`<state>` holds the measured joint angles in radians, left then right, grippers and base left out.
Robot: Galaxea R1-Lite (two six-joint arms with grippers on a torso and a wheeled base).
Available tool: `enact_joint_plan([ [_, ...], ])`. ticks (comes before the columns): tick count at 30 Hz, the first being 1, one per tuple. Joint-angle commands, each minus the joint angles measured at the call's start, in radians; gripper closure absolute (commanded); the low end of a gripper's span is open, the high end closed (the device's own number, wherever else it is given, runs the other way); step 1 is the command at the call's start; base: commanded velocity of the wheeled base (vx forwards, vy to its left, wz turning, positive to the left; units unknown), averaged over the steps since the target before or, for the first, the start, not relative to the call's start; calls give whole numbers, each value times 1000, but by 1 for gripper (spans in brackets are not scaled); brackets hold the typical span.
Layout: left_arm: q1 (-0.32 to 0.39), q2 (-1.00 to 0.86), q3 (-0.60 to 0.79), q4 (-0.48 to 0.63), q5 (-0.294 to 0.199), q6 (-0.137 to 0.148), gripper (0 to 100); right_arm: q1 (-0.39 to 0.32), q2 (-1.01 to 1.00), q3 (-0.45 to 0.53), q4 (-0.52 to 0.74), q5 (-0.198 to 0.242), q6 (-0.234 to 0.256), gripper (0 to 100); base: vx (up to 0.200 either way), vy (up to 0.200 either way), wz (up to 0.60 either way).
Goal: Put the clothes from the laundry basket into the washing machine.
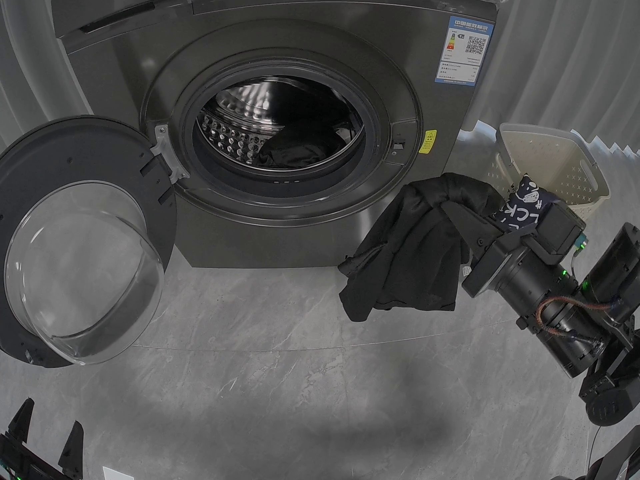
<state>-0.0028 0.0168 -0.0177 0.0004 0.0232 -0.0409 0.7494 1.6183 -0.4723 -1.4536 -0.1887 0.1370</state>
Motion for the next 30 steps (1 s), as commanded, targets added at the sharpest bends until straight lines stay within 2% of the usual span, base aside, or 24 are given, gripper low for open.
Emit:
enact_joint_plan([
  [1, 0, -17, 16, 0, 1, -1, 0, -1, 2, 0, -1, 0, 1, 100, 0, 200, 0],
  [6, 0, -17, 15, 1, 1, -1, 0, -1, 2, 0, -1, -1, 3, 100, 0, 200, 0],
  [24, 0, -17, 16, 1, 1, 1, 0, -7, 3, 3, -1, 0, 4, 100, 0, 0, 0],
  [27, 0, -17, 16, 0, 1, 1, 0, -7, 5, 4, -1, 0, 4, 100, 0, -200, 0],
  [30, 0, -17, 16, 0, 0, 3, 0, -7, 5, 3, 2, 0, 3, 100, 0, 0, 0],
])
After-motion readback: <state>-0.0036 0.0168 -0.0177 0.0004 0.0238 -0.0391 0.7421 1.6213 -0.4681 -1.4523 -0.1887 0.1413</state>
